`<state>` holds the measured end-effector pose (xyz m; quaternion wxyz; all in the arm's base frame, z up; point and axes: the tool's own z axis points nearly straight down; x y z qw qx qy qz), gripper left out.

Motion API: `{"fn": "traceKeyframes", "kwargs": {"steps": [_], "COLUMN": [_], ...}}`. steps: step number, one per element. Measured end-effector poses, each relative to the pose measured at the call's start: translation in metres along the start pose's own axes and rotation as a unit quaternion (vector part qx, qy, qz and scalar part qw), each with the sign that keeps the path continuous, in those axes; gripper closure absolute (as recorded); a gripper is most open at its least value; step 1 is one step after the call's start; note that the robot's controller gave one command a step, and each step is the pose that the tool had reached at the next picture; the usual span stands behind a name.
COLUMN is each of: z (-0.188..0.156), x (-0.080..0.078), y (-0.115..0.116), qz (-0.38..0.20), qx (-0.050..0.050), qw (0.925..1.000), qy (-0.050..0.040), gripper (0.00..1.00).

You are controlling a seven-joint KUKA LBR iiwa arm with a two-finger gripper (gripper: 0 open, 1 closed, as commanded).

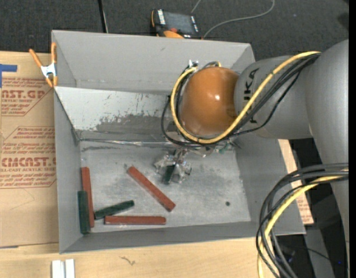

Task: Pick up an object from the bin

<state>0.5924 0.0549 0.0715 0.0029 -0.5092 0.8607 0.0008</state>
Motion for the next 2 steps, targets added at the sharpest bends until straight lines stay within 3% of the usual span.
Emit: {"fn": "traceKeyframes", "kwargs": {"steps": [1, 2], "z": [-0.158, -0.194], "x": [0.012, -0.007], "y": [0.027, 0.07], "qz": [0.008, -0.183], "qx": [0.003, 0.0], "qw": [1.0, 0.9831], "qy": [-0.0004, 0.0003], "gripper": [1.0, 1.0]}}
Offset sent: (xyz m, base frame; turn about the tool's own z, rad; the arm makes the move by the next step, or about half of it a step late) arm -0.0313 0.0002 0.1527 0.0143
